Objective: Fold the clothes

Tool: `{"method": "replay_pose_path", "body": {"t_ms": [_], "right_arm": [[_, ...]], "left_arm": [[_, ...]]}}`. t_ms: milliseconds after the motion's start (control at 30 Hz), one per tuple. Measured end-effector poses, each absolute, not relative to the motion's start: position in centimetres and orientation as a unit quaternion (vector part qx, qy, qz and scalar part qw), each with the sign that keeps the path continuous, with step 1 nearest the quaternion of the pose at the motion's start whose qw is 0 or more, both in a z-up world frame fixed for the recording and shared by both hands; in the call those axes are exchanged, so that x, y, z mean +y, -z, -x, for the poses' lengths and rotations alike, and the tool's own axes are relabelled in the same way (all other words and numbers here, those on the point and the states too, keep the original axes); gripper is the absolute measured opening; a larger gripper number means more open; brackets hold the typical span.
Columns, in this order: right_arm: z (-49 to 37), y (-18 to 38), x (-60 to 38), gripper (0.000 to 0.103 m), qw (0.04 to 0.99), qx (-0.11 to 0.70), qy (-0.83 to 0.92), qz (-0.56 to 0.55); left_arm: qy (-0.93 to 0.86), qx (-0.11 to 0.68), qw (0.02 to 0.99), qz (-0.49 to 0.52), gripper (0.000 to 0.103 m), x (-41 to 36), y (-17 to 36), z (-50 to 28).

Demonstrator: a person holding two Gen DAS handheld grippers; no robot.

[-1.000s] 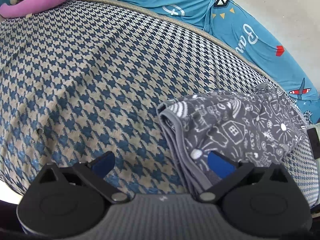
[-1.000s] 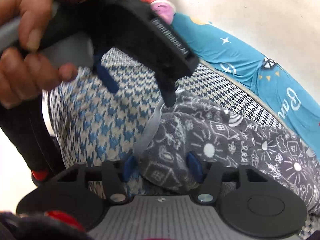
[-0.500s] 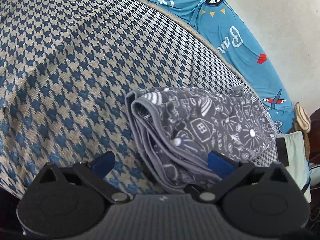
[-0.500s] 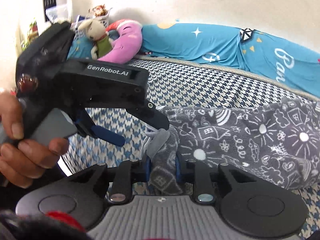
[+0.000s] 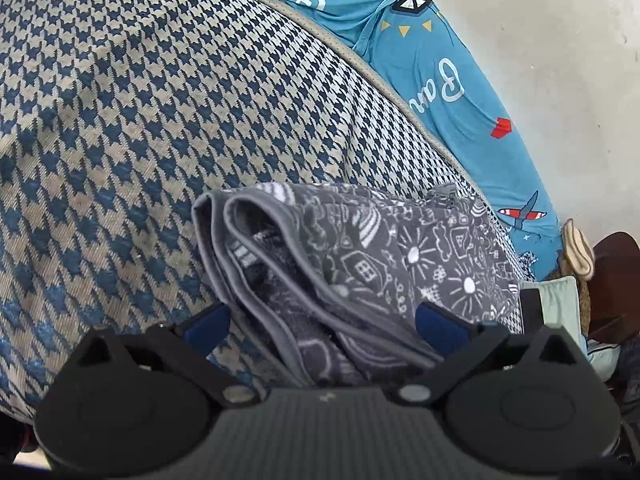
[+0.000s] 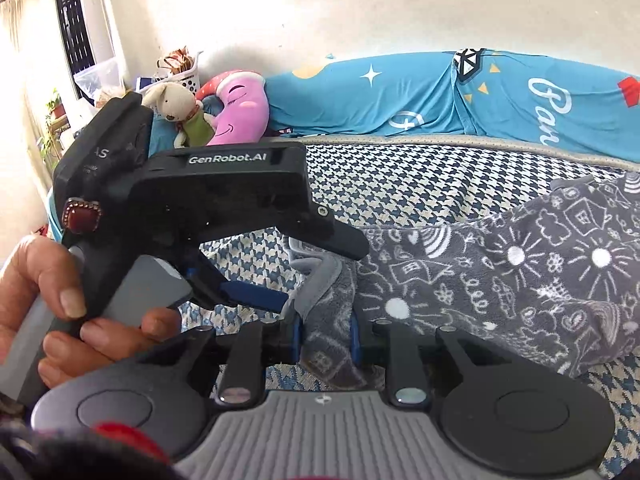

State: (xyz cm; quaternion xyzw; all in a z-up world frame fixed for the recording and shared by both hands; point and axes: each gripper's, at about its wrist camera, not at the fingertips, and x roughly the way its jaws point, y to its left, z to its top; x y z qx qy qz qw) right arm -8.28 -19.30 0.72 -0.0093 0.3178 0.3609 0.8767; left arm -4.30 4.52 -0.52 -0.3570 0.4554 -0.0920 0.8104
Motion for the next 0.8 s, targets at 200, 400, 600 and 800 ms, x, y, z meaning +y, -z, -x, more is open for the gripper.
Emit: {"method": "replay_pose_path", "body": {"t_ms": [200, 400, 600, 800], "right_arm": [[8.3, -1.2, -19.5, 0.023, 0.878, 0.317, -0.359, -0.003], [8.6, -1.2, -19.3, 0.023, 0.877, 0.315, -0.362, 0.008], [8.2, -1.4, -19.8, 0.023, 0.876, 0.317, -0.364, -0.016], [8.7, -1.1, -19.0, 0.024, 0.877, 0.315, -0.362, 0.012]], "left_arm": [[0.094, 0.451, 0.809, 0.366, 0.103, 4.8, 0.9, 4.4], [0.091, 0.448, 0.804, 0.38, 0.103, 5.2, 1.7, 4.5], [0.096, 0.444, 0.801, 0.39, 0.103, 4.8, 2.8, 3.7], [0.102, 0.439, 0.812, 0.37, 0.083, 4.0, 2.8, 2.7]]}}
